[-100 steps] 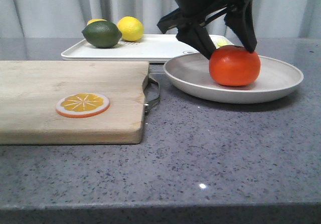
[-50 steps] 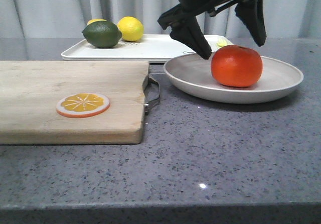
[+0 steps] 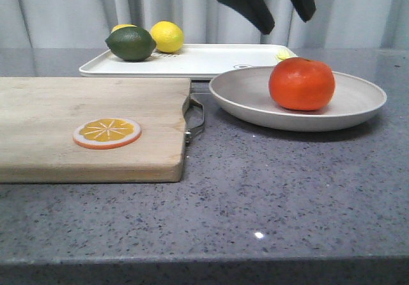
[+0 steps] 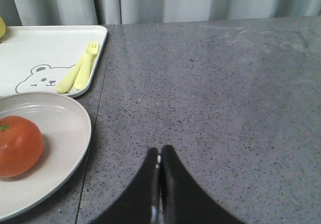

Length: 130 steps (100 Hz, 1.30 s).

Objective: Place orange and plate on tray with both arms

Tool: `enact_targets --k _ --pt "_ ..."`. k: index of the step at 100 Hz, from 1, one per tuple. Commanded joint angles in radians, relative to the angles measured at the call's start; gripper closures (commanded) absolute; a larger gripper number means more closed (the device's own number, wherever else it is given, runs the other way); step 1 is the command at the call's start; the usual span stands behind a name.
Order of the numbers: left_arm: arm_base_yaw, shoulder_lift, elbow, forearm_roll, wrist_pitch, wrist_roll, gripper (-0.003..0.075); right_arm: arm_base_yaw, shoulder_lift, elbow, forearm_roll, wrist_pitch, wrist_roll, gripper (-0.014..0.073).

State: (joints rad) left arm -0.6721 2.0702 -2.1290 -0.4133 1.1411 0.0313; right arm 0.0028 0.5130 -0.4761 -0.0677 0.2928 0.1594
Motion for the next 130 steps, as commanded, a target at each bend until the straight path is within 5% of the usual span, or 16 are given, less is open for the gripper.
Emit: enact_targets --k 1,44,96,130 --pt "0.003 -0.095 -0.035 -0.004 -0.028 0.004 0.0505 -0.005 0.01 -0.035 -0.013 -0.073 -0.011 0.0651" --pt "0.025 -0.294 0.14 0.19 -0.035 -0.061 0.0741 -0.005 0.01 -0.035 -0.013 -0.047 -0.011 0.0651" --pt "0.158 -0.831 0.782 0.19 -0.311 -0.064 0.074 -0.003 0.016 -0.062 -0.013 0.018 -0.011 0.0651" --pt "0.234 -1.186 1.072 0.192 -0.324 -0.068 0.0741 0.041 0.18 -0.197 -0.012 0.183 -0.013 0.065"
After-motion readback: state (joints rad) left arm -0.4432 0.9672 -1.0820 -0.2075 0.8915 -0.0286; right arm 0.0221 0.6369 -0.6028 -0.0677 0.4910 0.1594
